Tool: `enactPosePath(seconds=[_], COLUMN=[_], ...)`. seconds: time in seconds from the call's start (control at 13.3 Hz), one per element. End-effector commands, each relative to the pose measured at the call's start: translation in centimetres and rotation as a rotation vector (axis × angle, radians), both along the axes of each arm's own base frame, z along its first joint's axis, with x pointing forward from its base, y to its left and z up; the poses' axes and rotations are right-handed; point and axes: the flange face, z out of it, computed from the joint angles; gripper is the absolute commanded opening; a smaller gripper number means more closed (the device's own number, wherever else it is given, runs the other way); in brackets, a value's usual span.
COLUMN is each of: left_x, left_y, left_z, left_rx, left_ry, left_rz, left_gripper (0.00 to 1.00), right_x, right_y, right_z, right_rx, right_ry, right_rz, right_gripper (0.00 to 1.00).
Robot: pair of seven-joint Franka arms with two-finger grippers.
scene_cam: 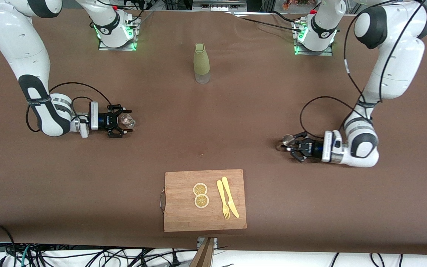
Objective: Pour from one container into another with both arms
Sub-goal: 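Carry the jigger with the left gripper toward the table's middle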
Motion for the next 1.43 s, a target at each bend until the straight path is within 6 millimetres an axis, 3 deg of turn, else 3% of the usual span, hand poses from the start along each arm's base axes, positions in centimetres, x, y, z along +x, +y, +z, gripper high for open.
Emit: enactPosePath(seconds=[0.0,0.3,0.45,0.6,0.83,0.9,1.13,1.35], left_x=[-0.1,0.0,-0.1,-0.9,-1.8,-1.4,-1.9,-2.0], left_y=[-4.8,-11.2,-13.7,-16.9,-20.2,-21.3,-24.0,-26.5], left_z=[0.2,0.8,0.8,0.0,-0.3,0.3,0.1,-0.1], left_rx=[0.002,-0.005,0.01,0.011,0.017,0.028,0.013,0.0], left_ry=[0.016,0.043,0.044,0.056,0.061,0.035,0.045,0.043], left_rz=[0.026,0.067,0.092,0.104,0.127,0.126,0.133,0.143], left_gripper=[0.0,0.0,0.0,0.0,0.0,0.0,0.0,0.0], right_x=[-0.2,-0.1,-0.2,0.0,0.1,0.1,0.2,0.6], right_y=[1.6,1.9,2.0,2.0,2.0,2.0,2.0,2.8], right_z=[0.5,0.5,0.5,0.6,0.7,0.8,0.9,1.7], right_rx=[0.03,0.034,0.04,0.042,0.045,0.046,0.045,0.06], right_ry=[-0.077,-0.078,-0.075,-0.079,-0.08,-0.08,-0.081,-0.076], right_rz=[-0.025,-0.027,-0.025,-0.024,-0.023,-0.023,-0.024,-0.016], right_gripper=[1.0,0.99,0.94,0.78,0.32,0.2,0.03,0.0])
